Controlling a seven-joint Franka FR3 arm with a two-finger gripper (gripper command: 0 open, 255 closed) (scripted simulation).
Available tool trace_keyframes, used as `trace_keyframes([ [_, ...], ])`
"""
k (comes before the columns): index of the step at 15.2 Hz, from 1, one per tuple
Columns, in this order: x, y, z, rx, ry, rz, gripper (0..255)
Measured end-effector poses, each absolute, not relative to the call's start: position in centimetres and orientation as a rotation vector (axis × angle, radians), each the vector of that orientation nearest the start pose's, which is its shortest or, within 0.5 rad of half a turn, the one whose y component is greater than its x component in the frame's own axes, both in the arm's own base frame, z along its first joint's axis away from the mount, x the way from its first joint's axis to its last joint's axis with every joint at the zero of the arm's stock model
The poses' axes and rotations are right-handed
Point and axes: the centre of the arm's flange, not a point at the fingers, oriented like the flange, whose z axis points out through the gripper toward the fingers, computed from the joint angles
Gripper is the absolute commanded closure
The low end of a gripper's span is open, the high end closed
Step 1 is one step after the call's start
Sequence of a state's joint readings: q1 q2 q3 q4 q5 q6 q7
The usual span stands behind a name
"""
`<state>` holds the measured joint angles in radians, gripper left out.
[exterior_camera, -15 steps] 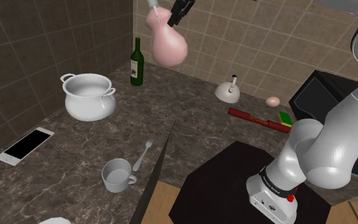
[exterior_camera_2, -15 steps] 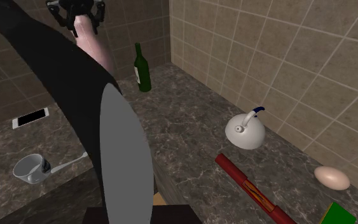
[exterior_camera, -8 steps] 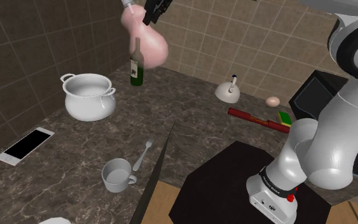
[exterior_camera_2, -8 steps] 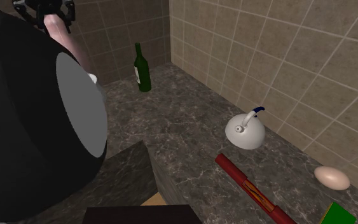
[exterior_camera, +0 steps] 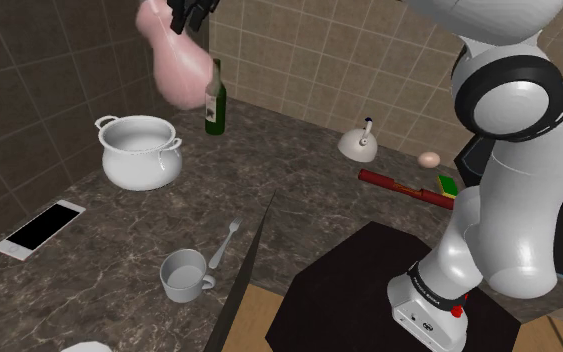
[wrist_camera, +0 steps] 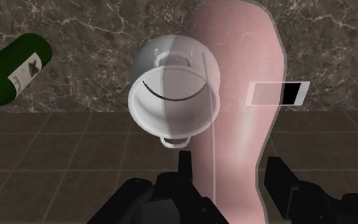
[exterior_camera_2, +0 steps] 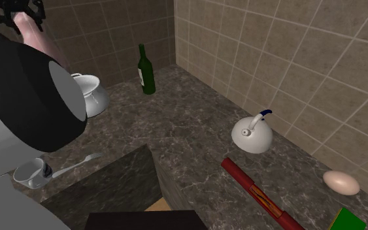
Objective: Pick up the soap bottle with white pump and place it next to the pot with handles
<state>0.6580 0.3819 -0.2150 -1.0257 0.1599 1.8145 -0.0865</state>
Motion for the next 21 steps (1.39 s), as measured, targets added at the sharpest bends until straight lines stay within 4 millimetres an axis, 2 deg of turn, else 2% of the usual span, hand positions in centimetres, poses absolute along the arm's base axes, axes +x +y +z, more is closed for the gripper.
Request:
trace_keyframes([
  [3,59.4,34.7,67.0,-2.816,-0.803,-0.580,255],
  [21,59.3,34.9,57.5,-2.816,-0.803,-0.581,255],
])
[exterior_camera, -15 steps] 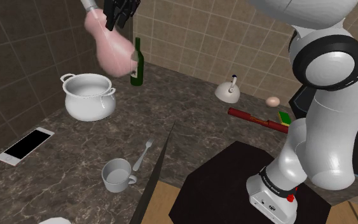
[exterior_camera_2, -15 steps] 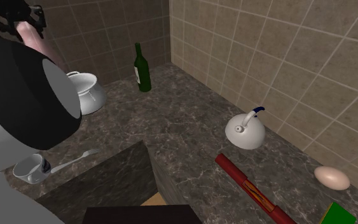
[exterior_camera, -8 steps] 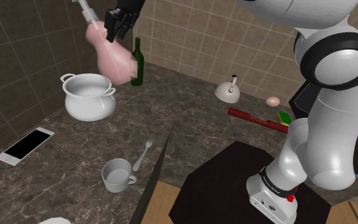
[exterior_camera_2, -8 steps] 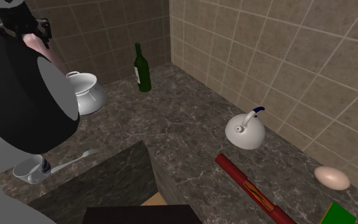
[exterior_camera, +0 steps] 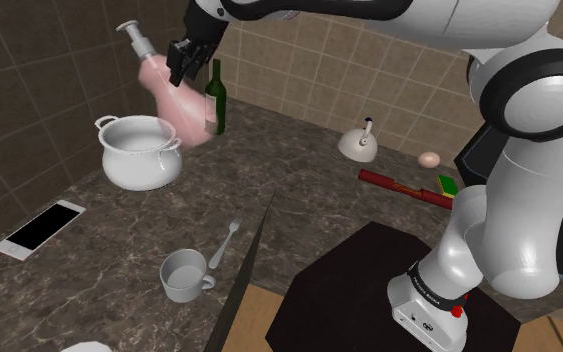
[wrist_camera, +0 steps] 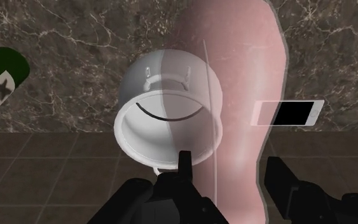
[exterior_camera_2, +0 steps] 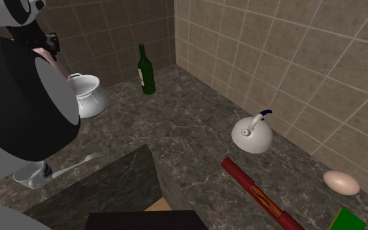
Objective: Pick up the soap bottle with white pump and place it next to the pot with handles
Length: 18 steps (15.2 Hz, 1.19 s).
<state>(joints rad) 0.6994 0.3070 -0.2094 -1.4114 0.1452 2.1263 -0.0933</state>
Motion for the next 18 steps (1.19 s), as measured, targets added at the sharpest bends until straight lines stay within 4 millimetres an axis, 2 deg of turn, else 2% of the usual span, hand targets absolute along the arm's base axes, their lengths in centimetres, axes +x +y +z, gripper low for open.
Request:
trace_keyframes([
  [18,59.3,34.8,47.9,-2.816,-0.803,-0.581,255],
])
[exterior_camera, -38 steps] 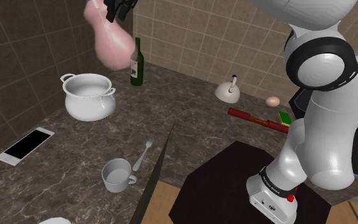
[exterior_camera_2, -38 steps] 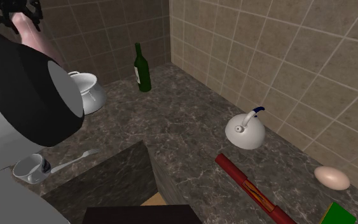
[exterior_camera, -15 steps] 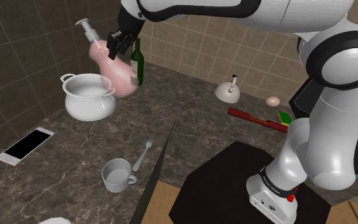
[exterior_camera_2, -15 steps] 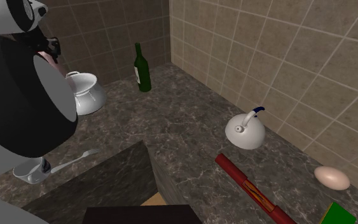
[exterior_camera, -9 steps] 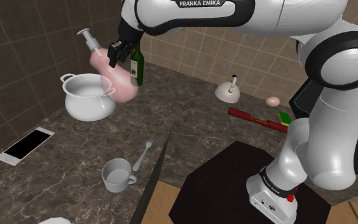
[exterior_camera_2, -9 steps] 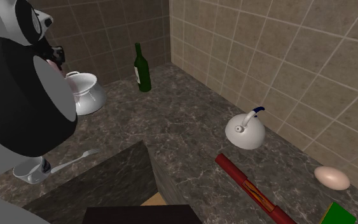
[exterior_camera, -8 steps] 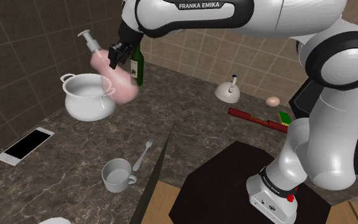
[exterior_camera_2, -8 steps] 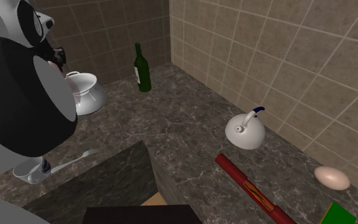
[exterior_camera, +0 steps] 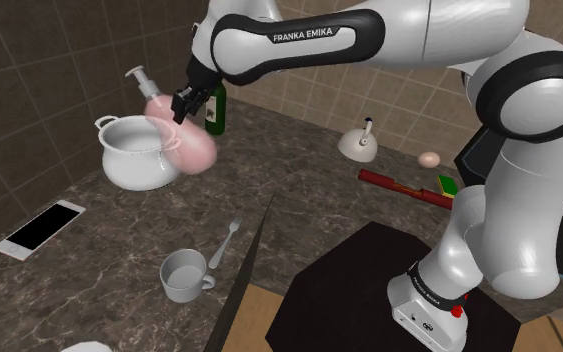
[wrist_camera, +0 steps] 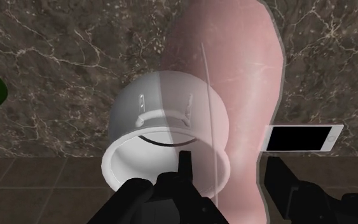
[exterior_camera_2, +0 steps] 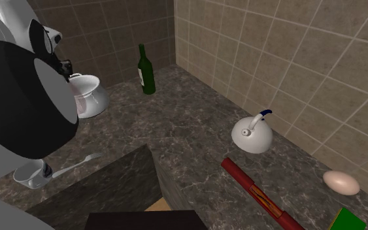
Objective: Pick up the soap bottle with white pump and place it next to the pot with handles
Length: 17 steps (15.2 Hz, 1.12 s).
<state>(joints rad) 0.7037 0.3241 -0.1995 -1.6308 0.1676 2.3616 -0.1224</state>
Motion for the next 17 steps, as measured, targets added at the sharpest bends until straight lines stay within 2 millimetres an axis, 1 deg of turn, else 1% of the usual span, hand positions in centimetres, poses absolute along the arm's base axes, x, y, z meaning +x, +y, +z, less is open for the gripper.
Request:
trace_keyframes([
  [17,59.4,34.8,39.1,-2.814,-0.803,-0.582,255],
])
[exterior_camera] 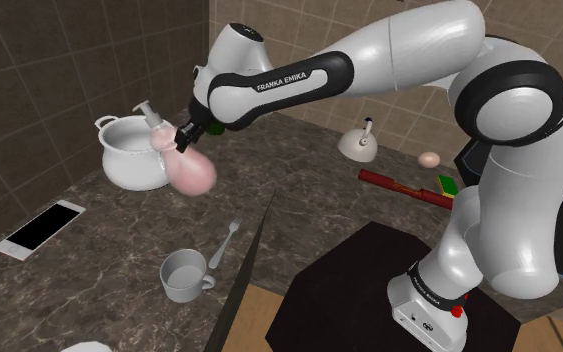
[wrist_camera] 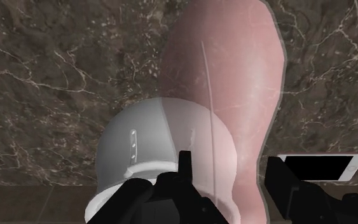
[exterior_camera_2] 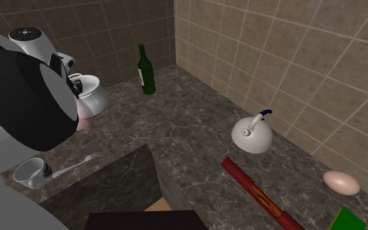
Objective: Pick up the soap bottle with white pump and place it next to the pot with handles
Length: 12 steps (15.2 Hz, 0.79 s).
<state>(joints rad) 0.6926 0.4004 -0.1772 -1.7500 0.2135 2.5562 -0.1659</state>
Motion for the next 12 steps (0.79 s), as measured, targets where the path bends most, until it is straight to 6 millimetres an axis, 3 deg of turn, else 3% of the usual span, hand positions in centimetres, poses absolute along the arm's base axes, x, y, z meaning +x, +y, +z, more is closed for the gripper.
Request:
trace_keyframes([
  [12,59.2,35.3,33.4,-2.803,-0.811,-0.593,255],
])
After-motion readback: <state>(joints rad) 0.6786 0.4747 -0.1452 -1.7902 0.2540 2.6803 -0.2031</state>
